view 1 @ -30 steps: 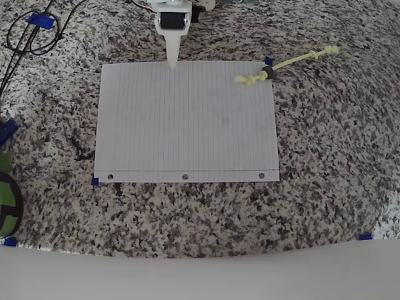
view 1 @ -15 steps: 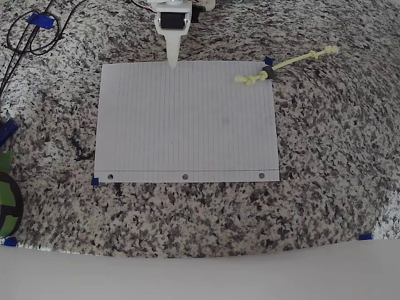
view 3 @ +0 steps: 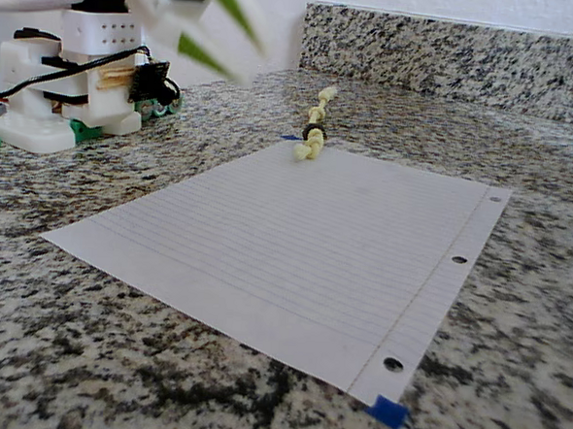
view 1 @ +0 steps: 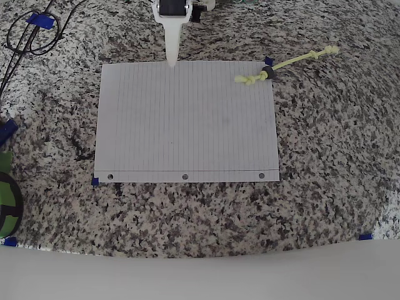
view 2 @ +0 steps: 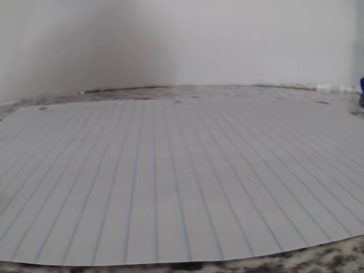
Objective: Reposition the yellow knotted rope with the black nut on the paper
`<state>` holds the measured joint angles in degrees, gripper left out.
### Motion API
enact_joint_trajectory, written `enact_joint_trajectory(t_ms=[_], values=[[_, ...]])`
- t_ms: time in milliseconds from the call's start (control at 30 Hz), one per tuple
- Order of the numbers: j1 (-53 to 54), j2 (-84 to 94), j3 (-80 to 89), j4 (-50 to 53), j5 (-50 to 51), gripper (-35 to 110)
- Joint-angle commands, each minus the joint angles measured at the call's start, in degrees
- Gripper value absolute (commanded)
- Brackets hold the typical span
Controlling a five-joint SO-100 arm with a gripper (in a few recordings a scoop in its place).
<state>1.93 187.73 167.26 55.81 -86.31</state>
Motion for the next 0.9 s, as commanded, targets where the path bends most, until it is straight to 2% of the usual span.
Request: enact_joint_trajectory(t_ms=[0, 300, 667, 867], values=[[-2.37, -8.0, -7.12, -1.76, 0.09, 28], [-10.63, -31.55, -20.92, -1.05, 0.18, 28], [-16.88, -54.4, -37.44, 5.36, -0.53, 28], [-17.93, -63.54, -42.19, 5.71, -8.35, 28]])
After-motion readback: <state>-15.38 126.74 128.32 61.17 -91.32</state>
